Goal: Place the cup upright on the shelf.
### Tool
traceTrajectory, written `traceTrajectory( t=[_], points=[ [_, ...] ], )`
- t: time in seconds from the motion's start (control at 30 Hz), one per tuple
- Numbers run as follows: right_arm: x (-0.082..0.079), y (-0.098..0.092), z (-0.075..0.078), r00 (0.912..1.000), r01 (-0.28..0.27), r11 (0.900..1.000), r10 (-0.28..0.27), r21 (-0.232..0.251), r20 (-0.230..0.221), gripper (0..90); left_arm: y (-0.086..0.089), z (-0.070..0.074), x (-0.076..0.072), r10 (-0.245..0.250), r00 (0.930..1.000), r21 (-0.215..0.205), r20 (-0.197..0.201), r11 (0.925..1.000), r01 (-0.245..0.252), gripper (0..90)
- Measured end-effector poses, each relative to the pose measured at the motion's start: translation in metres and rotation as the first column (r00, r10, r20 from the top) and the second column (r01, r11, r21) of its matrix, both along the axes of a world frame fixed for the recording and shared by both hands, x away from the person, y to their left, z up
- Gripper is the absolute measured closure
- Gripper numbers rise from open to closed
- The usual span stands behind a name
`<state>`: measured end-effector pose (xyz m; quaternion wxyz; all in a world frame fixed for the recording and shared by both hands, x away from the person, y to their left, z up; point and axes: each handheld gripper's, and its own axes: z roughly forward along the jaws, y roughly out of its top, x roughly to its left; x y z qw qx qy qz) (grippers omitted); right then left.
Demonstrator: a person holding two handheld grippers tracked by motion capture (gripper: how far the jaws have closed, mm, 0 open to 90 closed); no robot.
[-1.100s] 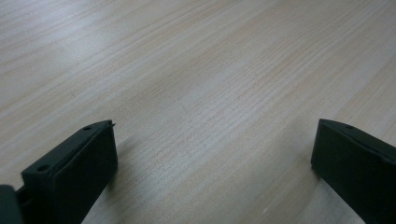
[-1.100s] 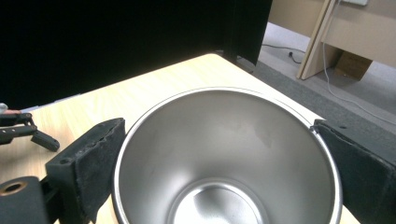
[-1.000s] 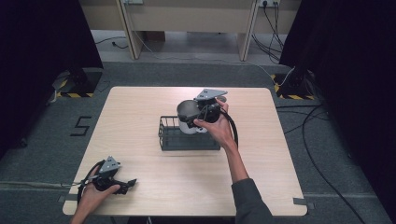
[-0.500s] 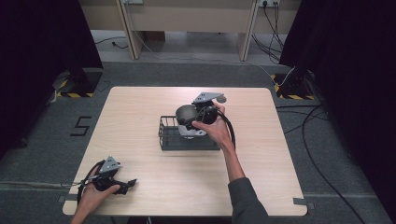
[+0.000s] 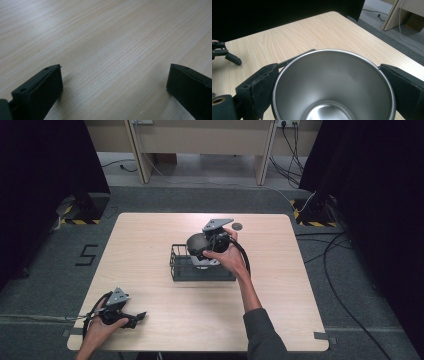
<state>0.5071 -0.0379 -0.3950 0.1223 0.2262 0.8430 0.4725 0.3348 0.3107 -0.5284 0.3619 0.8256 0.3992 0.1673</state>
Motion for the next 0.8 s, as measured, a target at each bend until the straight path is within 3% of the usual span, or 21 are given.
traceTrajectory(
  t=[0.03,0.1,0.17,0.43,0.63,0.67,0.7,0.77,0.8],
  points=[
    [0.001,0.000,0.000,1.0000,-0.007,1.000,0.007,-0.016,0.005,5.7,0.000,0.000,0.000,-0.001,1.0000,0.001,0.001,1.0000,0.001,0.0],
    [0.001,0.002,-0.003,0.9996,-0.028,0.994,0.028,-0.102,0.005,5.8,0.000,0.000,0.000,0.000,1.0000,-0.001,0.000,1.0000,0.000,0.0],
    [0.001,0.002,-0.004,0.9998,-0.021,0.994,0.020,-0.104,-0.005,5.7,0.000,0.000,0.000,0.000,1.0000,0.000,0.000,1.0000,0.000,0.0],
    [0.000,-0.003,-0.005,0.9998,-0.019,0.995,0.018,-0.094,-0.010,5.7,0.000,0.000,0.000,0.000,1.0000,0.001,0.000,1.0000,0.000,0.0],
    [-0.002,-0.005,-0.002,0.9995,-0.001,0.997,0.004,-0.076,0.032,3.8,0.000,0.000,0.000,0.000,1.0000,-0.001,0.000,1.0000,0.000,0.0],
    [-0.003,-0.007,0.001,0.9994,0.003,0.999,-0.002,-0.052,0.035,7.0,0.000,0.000,0.000,0.000,1.0000,-0.001,0.000,1.0000,0.000,0.0],
    [-0.005,-0.011,0.006,0.9992,-0.002,1.000,0.002,-0.011,0.041,20.6,0.000,0.000,0.000,0.000,1.0000,0.000,0.000,1.0000,0.000,0.0],
    [-0.006,-0.011,0.008,0.9988,0.009,1.000,-0.008,-0.014,0.048,19.4,0.000,0.000,0.000,0.000,1.0000,-0.001,0.000,1.0000,0.000,0.0],
    [-0.007,-0.012,0.010,0.9987,0.018,1.000,-0.017,-0.020,0.047,11.6,0.000,0.000,0.000,0.000,1.0000,-0.001,0.000,1.0000,0.000,0.0]
  ],
)
